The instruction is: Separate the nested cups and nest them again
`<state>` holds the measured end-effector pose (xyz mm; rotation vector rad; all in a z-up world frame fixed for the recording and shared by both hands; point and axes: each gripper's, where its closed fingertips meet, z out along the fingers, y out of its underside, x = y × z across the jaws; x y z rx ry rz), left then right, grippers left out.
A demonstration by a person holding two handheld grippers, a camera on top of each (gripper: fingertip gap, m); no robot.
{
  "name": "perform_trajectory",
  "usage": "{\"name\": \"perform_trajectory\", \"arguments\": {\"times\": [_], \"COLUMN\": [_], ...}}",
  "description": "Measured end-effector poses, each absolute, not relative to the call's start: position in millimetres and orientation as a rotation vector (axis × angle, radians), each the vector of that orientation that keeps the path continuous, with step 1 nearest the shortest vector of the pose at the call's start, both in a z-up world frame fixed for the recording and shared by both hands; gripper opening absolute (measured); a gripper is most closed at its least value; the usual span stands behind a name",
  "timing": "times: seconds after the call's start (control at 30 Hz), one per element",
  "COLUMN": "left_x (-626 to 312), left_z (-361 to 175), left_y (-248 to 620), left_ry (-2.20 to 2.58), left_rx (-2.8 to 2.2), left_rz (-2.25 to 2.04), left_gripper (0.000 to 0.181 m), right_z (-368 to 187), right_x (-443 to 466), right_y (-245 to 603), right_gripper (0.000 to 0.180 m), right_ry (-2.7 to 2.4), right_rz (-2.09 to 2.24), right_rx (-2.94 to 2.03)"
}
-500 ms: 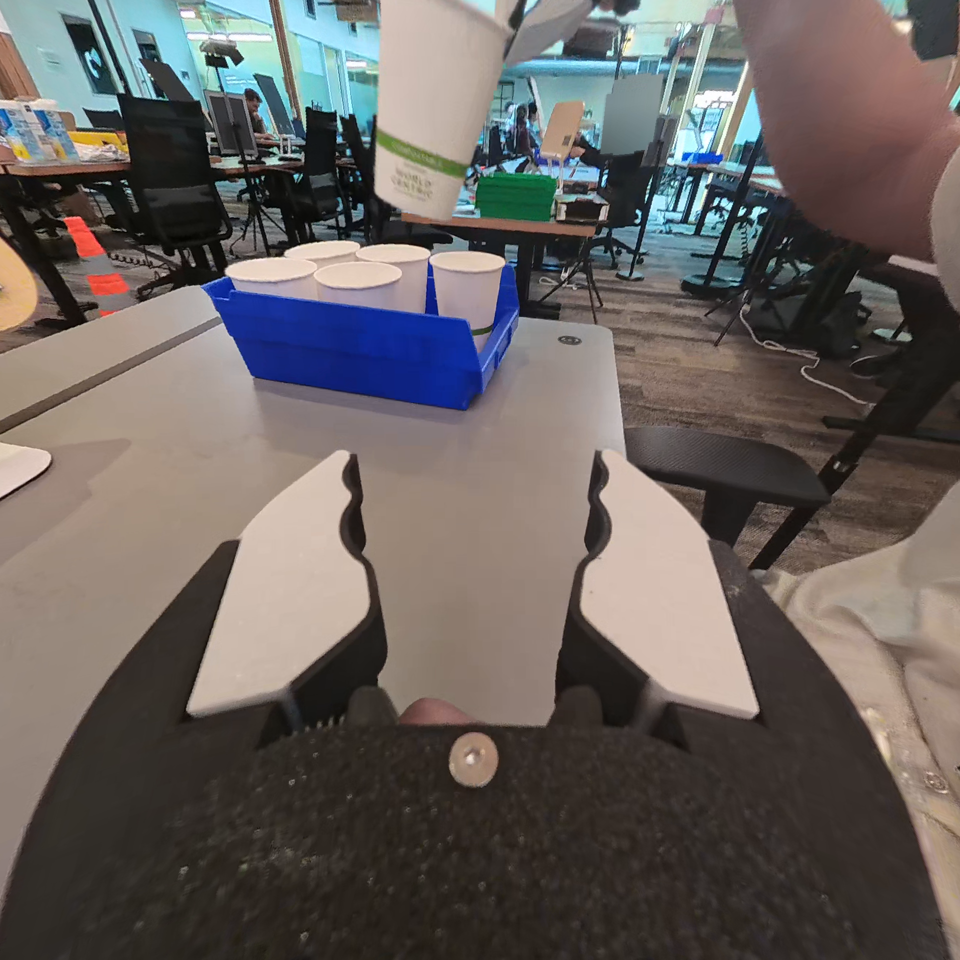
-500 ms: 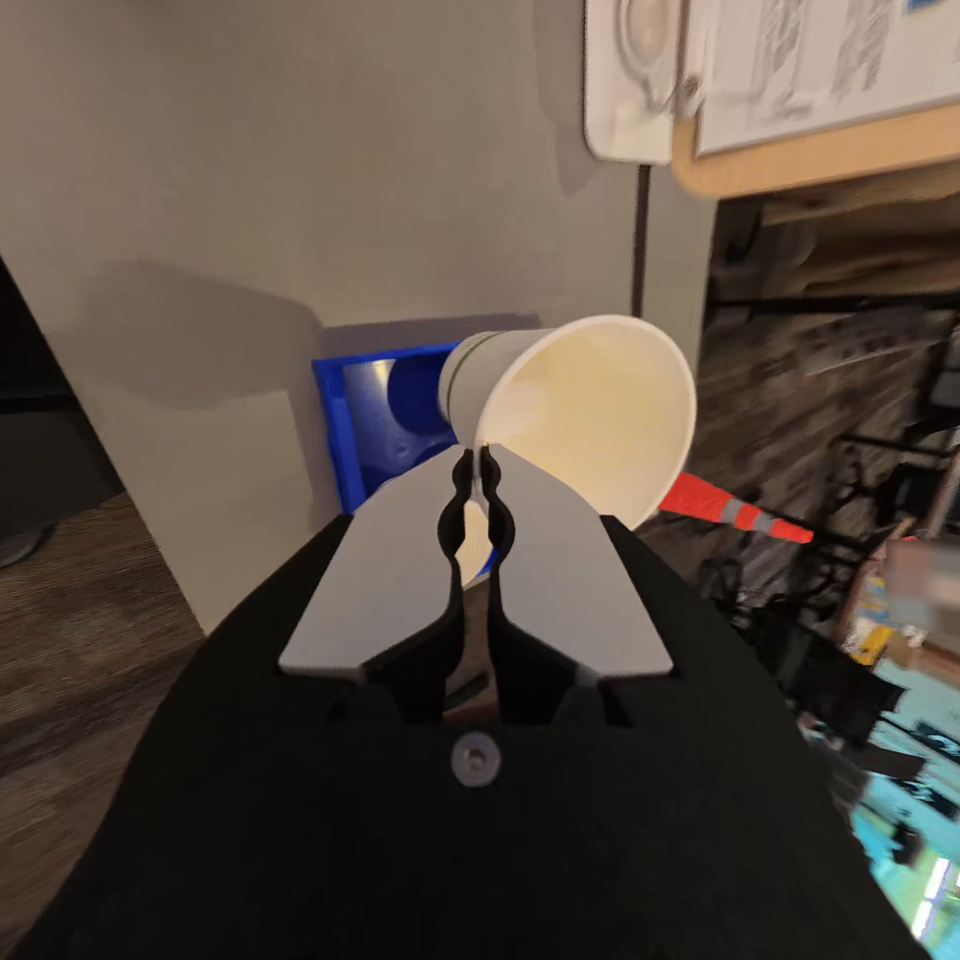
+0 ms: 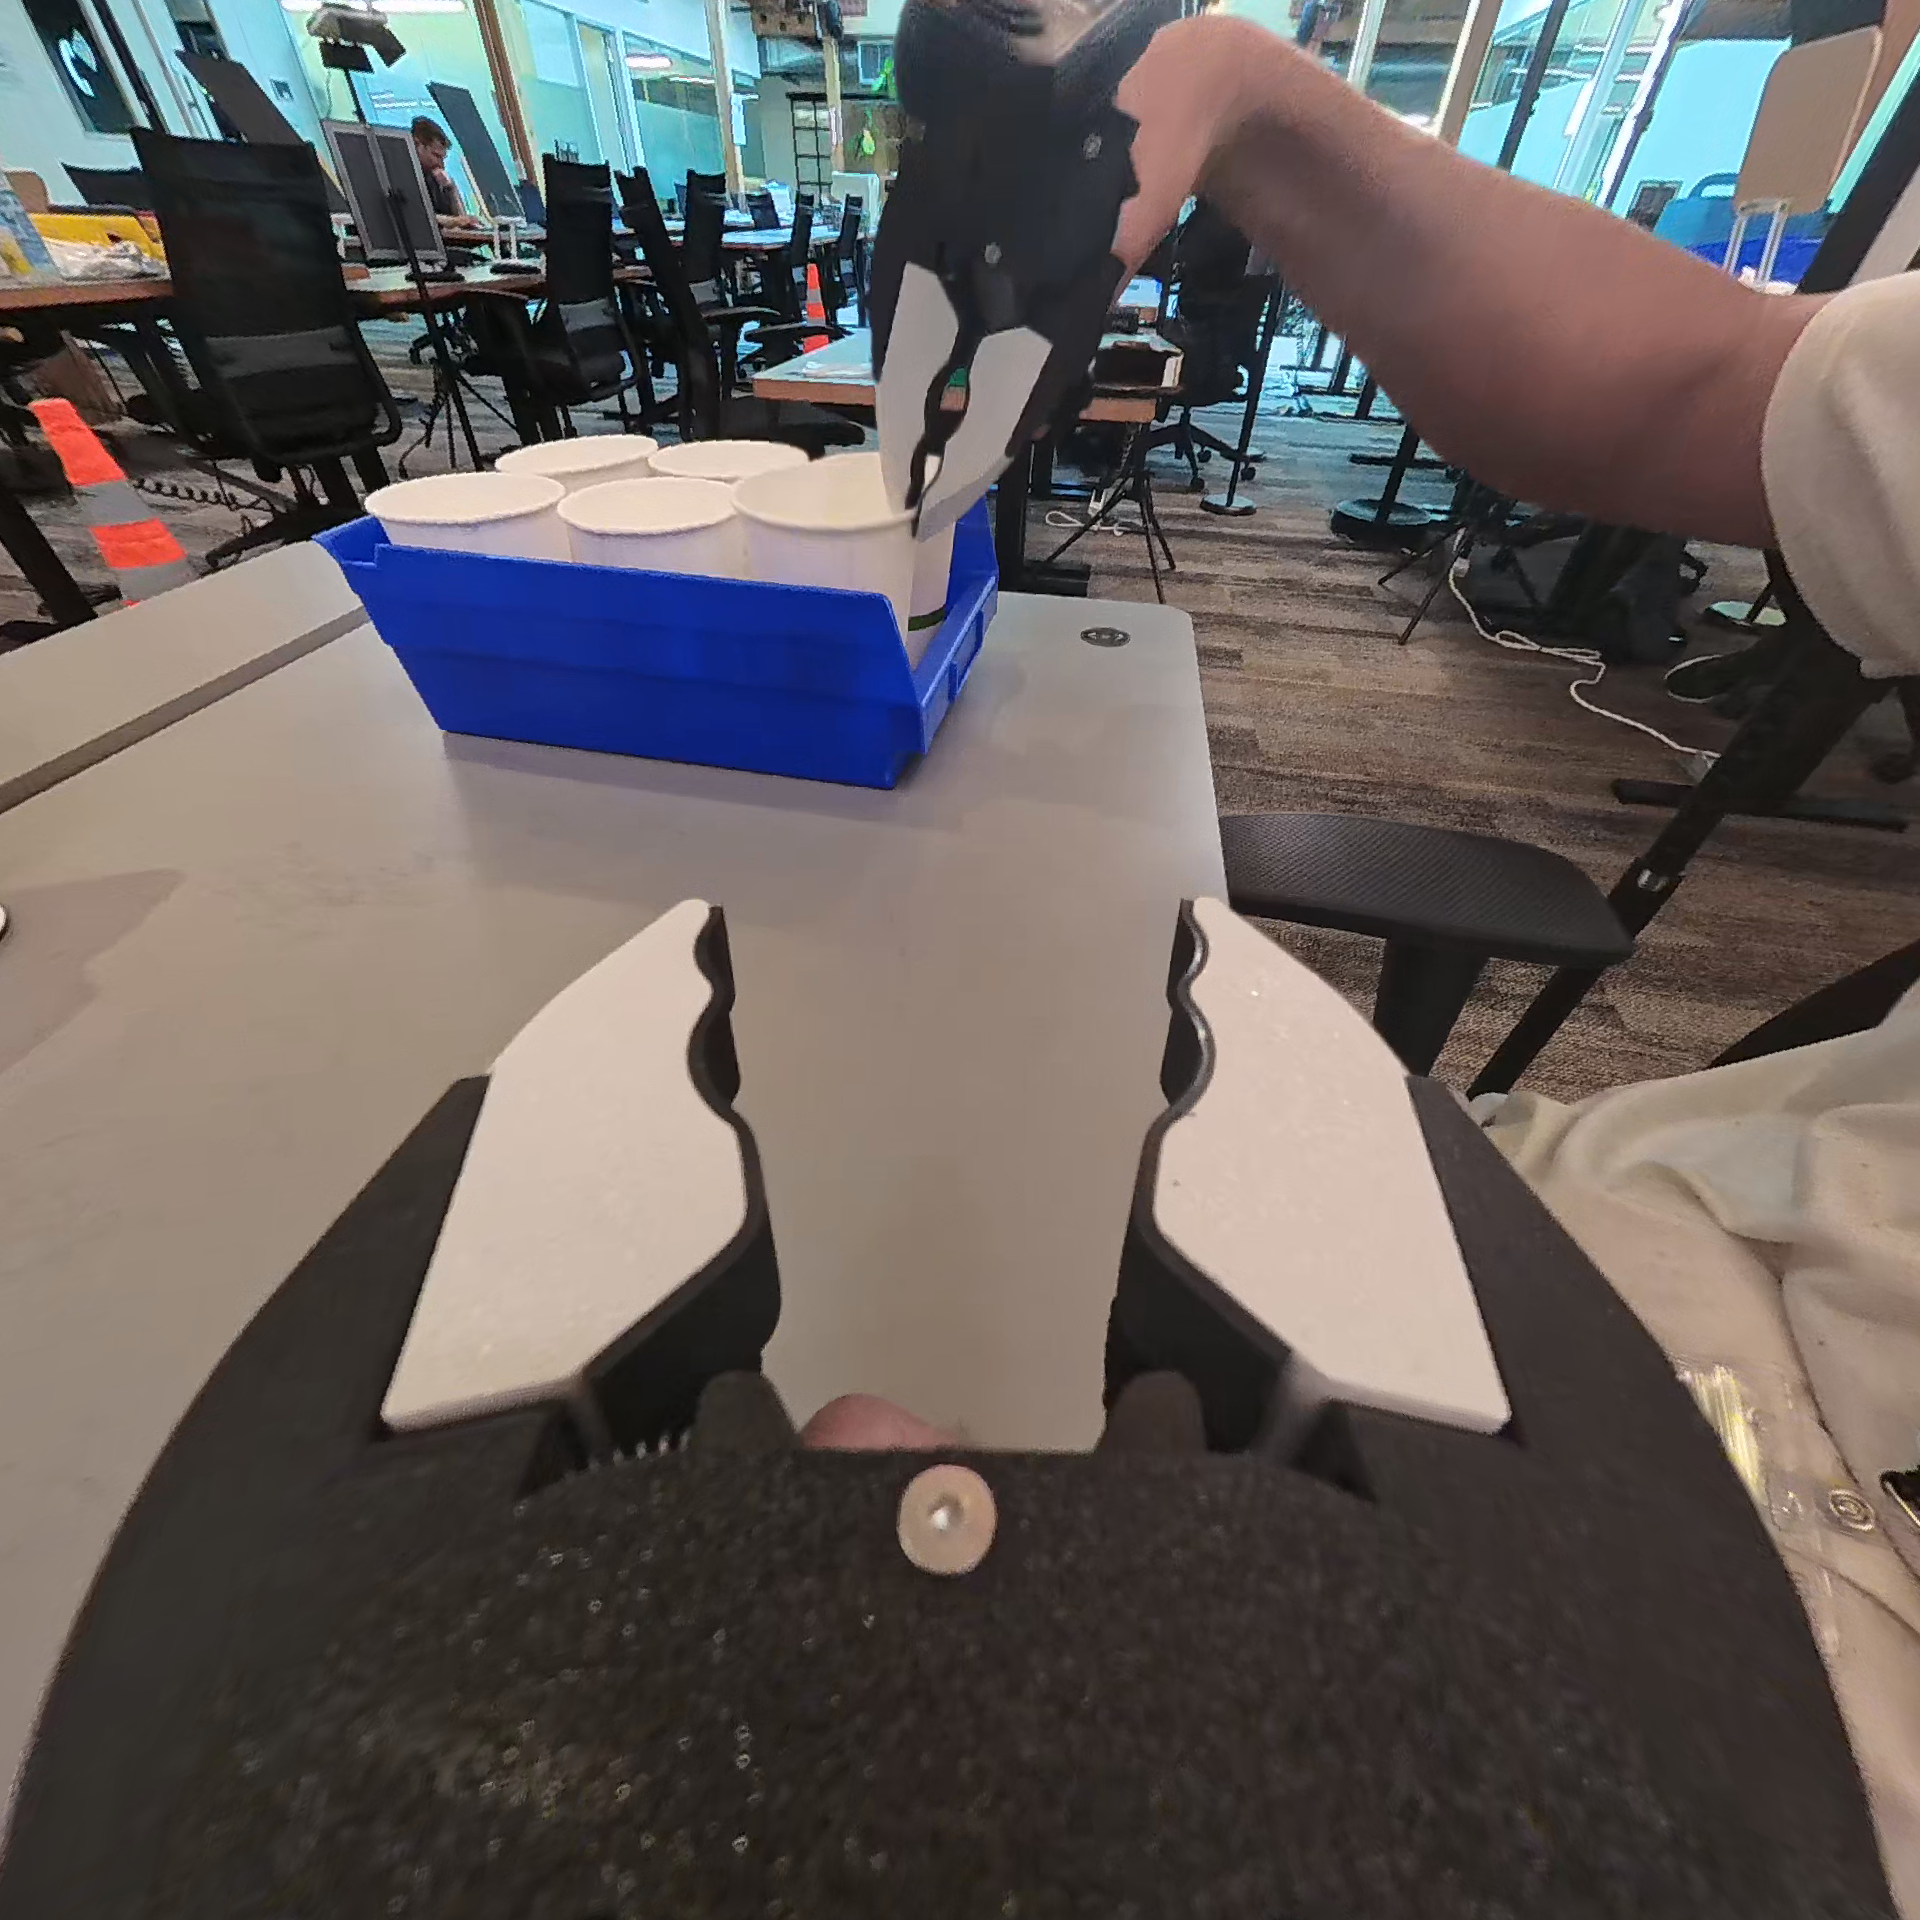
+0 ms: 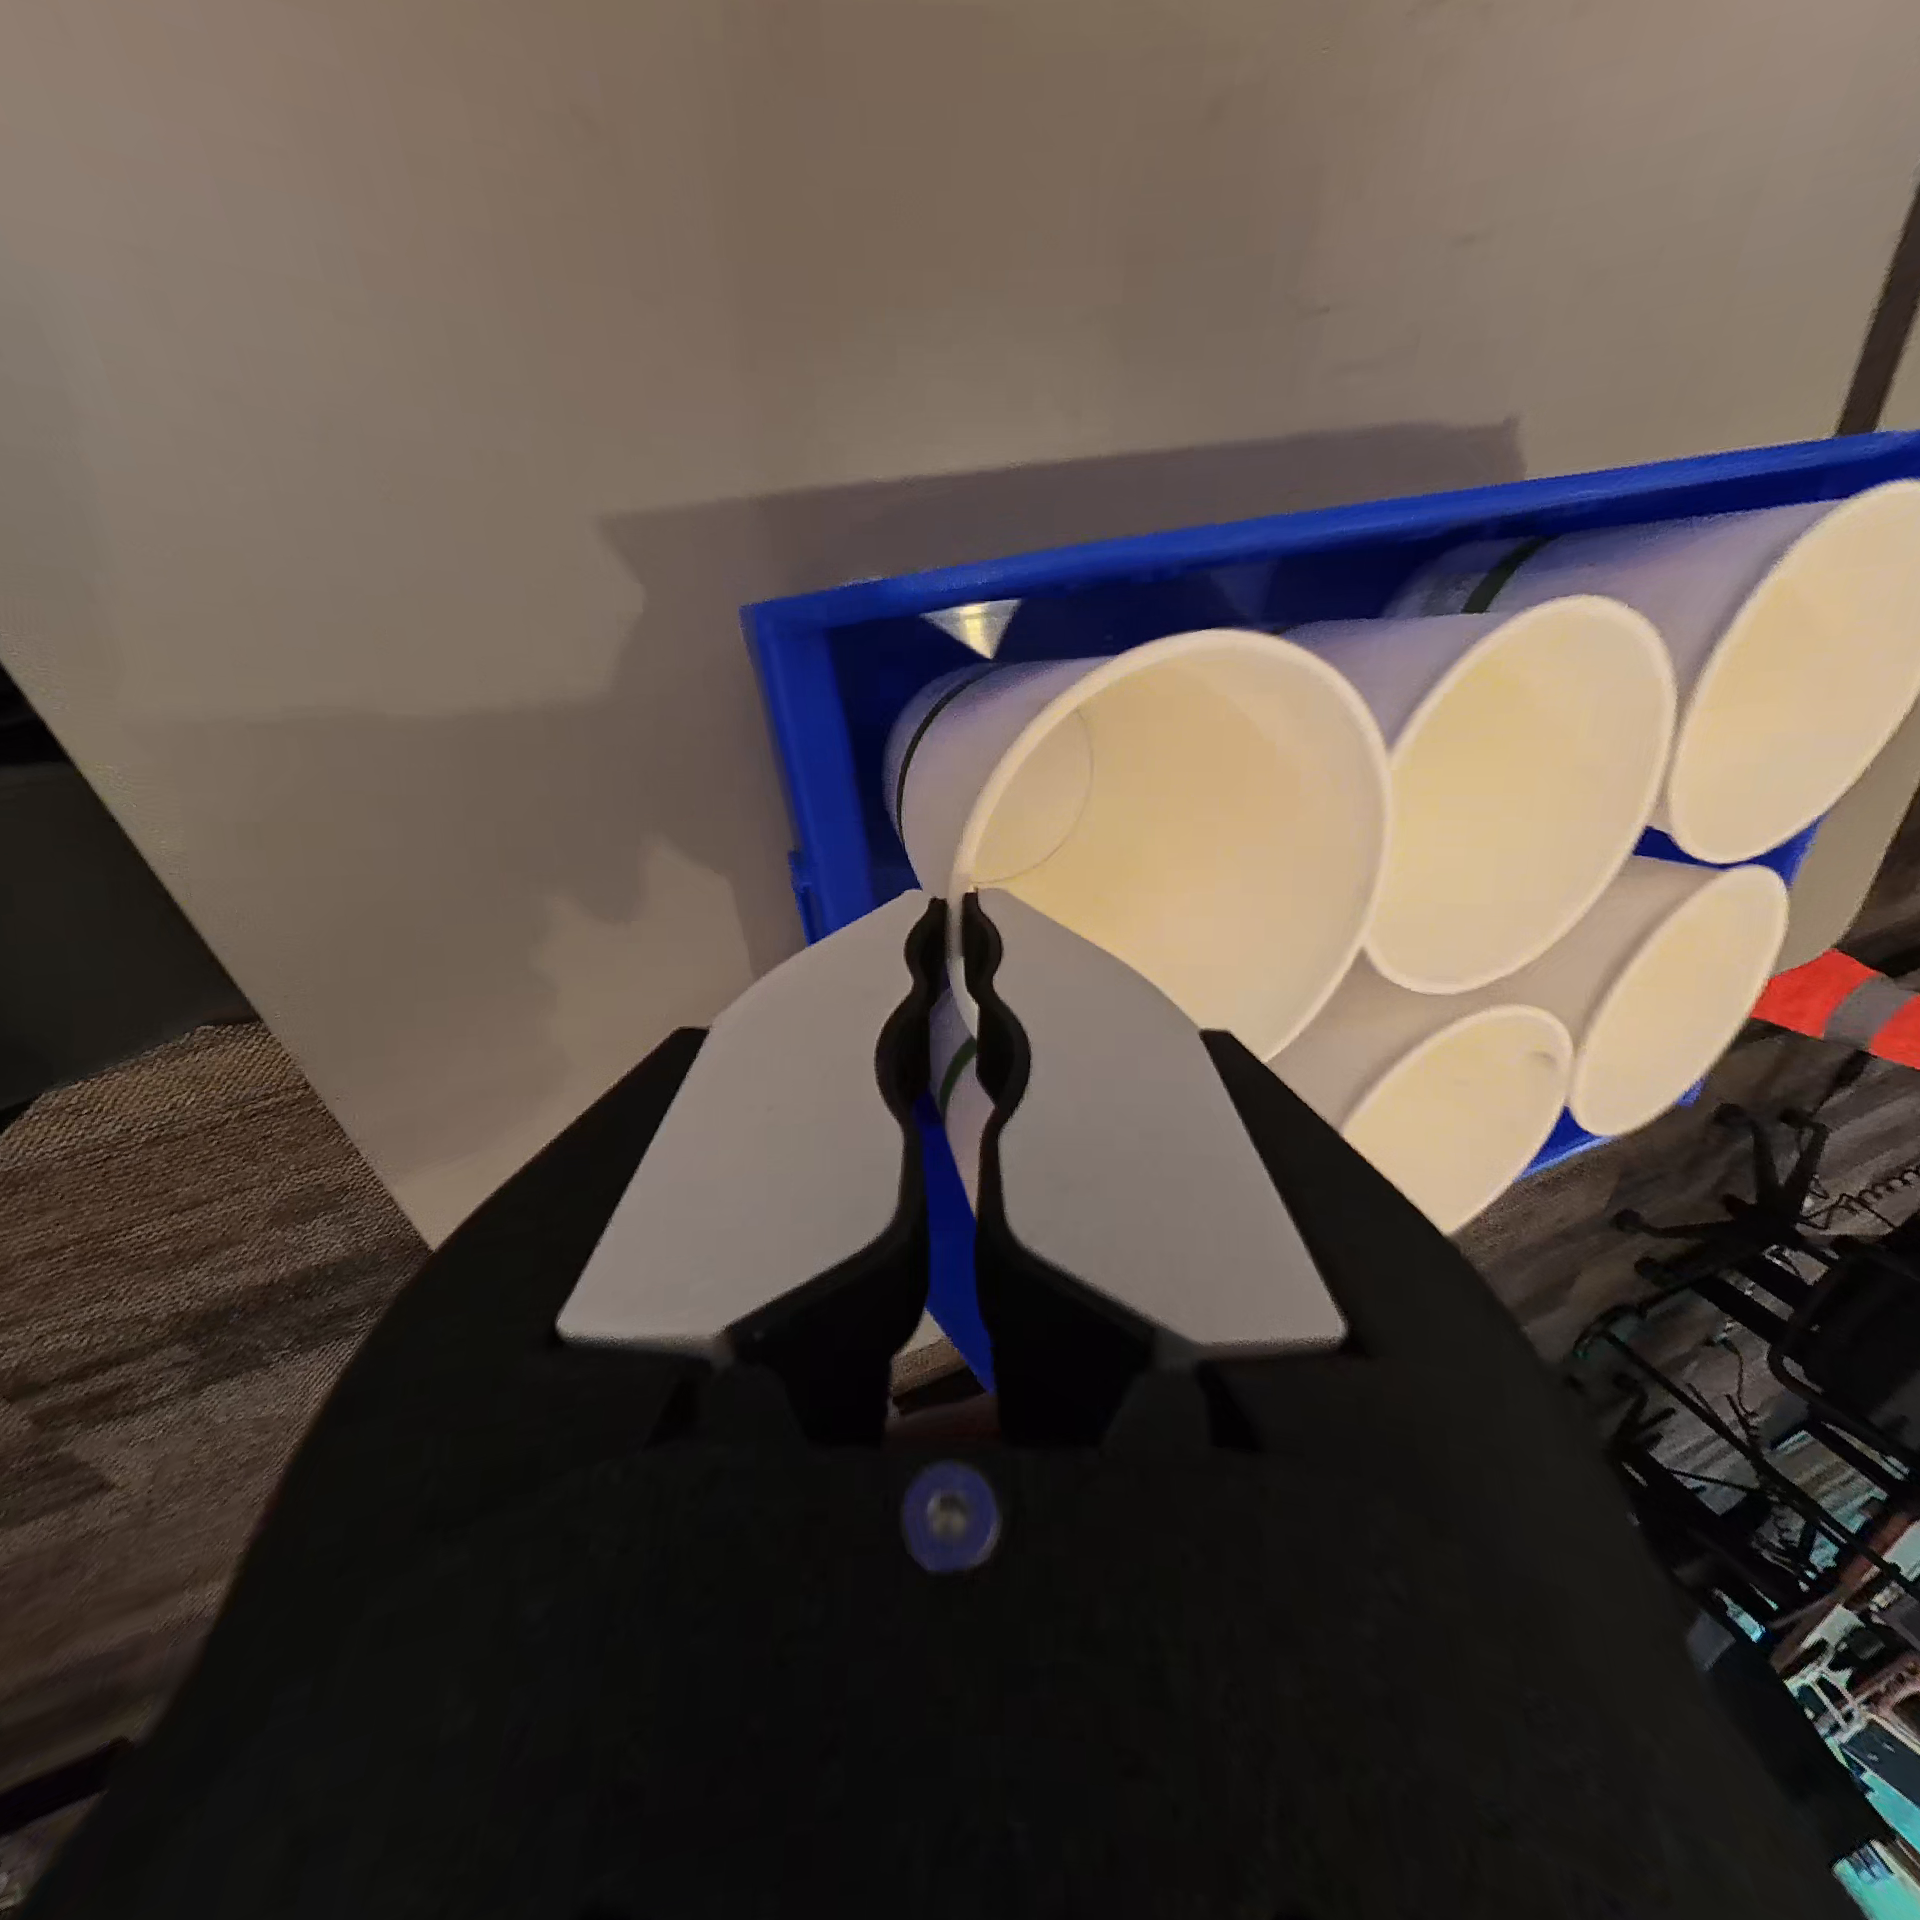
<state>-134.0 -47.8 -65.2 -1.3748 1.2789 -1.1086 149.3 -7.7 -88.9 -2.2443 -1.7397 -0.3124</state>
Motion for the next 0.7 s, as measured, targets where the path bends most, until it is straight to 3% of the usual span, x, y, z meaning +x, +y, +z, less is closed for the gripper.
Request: {"name": "perform_trajectory", "arguments": {"times": [0.2,0.27,0.33,0.53,0.6,0.7], "left_x": [-132.2,-133.6,-138.9,-197.6,-226.2,-266.4], "left_z": [-71.9,-73.7,-74.1,-74.2,-78.7,-85.1], "left_y": [-46.5,-39.8,-27.5,1.3,-0.5,-11.5], "left_ry": [1.295,1.269,1.193,0.776,0.631,0.493], "left_rx": [-1.398,-1.434,-1.499,-1.699,-1.746,-1.757], "left_rz": [-1.074,-1.048,-1.013,-0.732,-0.58,-0.326], "left_gripper": [0.08,0.079,0.078,0.077,0.078,0.081], "right_z": [-98.4,-93.5,-74.9,9.8,6.9,-47.2], "right_x": [145.0,144.1,140.5,84.9,48.7,18.3], "right_y": [-6.9,-6.9,-6.4,-32.0,-54.5,-68.9], "right_gripper": [0.005,0.025,0.033,0.032,0.031,0.038], "right_ry": [-1.749,-1.711,-1.644,-1.118,-0.874,-0.491], "right_rz": [-0.253,-0.245,-0.277,-0.215,0.021,0.293], "right_rx": [-2.257,-2.264,-2.22,-1.759,-1.64,-1.705]}}
